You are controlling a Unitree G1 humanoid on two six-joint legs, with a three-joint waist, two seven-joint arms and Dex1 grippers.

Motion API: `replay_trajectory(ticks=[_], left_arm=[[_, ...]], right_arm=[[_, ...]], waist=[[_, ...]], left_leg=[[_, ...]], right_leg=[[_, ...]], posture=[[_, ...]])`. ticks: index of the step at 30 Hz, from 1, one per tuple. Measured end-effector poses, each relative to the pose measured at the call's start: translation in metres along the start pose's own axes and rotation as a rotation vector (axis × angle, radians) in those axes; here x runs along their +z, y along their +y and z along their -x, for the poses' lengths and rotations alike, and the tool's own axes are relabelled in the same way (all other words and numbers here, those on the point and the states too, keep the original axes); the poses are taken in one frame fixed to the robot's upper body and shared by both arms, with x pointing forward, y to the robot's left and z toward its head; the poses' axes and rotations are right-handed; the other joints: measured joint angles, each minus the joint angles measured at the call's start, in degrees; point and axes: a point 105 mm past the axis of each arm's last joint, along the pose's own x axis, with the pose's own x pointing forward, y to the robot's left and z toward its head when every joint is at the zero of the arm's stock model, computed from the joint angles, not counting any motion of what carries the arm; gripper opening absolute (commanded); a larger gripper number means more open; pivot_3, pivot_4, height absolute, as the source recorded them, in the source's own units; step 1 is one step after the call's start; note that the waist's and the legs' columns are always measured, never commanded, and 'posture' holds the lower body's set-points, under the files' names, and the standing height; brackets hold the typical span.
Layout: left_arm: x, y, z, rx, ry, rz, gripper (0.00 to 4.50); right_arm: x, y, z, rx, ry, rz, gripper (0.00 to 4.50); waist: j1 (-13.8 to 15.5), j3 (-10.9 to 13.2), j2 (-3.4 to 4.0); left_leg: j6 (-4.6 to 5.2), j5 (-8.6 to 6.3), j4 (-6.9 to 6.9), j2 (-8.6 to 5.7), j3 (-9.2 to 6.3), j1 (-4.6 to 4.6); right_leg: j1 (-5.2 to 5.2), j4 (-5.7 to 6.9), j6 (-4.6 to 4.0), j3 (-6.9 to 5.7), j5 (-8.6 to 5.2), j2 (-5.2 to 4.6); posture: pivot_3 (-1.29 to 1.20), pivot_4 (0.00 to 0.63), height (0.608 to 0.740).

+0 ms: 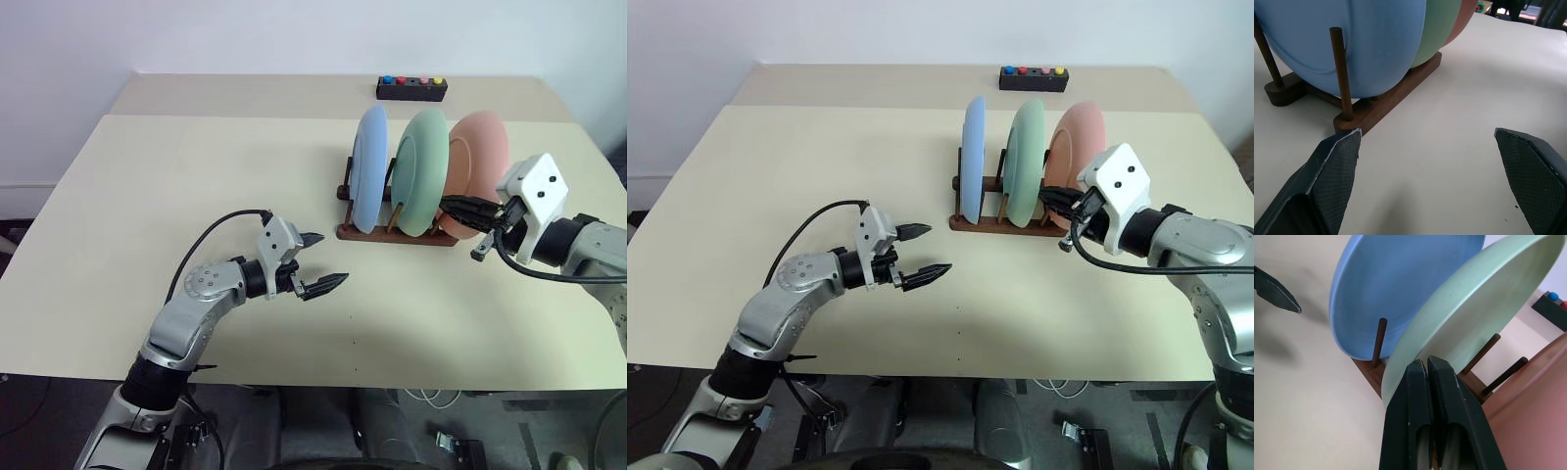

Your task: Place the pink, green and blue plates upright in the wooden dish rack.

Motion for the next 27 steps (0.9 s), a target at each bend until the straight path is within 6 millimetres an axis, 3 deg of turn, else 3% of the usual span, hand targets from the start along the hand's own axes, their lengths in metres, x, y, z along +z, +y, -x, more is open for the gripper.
replay_trajectory(ticks=[6,13,18,22,27], left_arm=[[0.0,0.0,0.0,-0.001,-0.002,0.001,4.5],[-0.001,0.001,0.0,-0.005,0.0,0.002,4.5],[-0.009,0.014,0.015,0.041,0.044,-0.001,4.5],[-0.02,0.032,0.037,0.135,0.086,-0.005,4.5],[-0.042,0.053,0.072,0.271,0.163,0.018,4.5]], right_arm=[[0.011,-0.011,0.018,-0.028,-0.033,0.053,0.09],[0.01,-0.004,0.059,0.041,-0.064,-0.035,0.09],[-0.03,0.006,0.085,0.051,0.006,-0.208,0.09],[-0.063,-0.007,0.099,-0.048,0.049,-0.335,0.09],[-0.089,-0.017,0.11,-0.115,0.045,-0.421,0.09]], waist=[[0.15,0.0,0.0],[0.07,-0.01,0.0],[0.05,-0.02,-0.03],[-0.18,-0.05,0.02],[-0.1,-0.04,0.03]], left_leg=[[0.0,0.0,0.01,0.0,0.0,0.0],[0.0,0.0,0.02,0.0,0.0,0.1],[0.01,0.0,0.01,0.0,0.0,0.23],[0.01,0.0,0.0,0.01,0.04,0.41],[0.0,-0.01,-0.04,0.0,0.05,0.53]], right_leg=[[0.02,0.0,0.0,0.0,0.0,0.0],[0.12,0.03,0.01,0.0,0.01,0.01],[0.29,0.0,0.0,0.0,-0.01,0.01],[0.41,0.0,-0.2,0.03,-0.11,0.0],[0.51,-0.01,-0.21,0.03,-0.12,-0.02]], posture=[[0.0,0.15,0.734],[0.0,0.15,0.734],[0.0,0.15,0.734],[0.0,0.15,0.734],[0.0,0.15,0.734]])
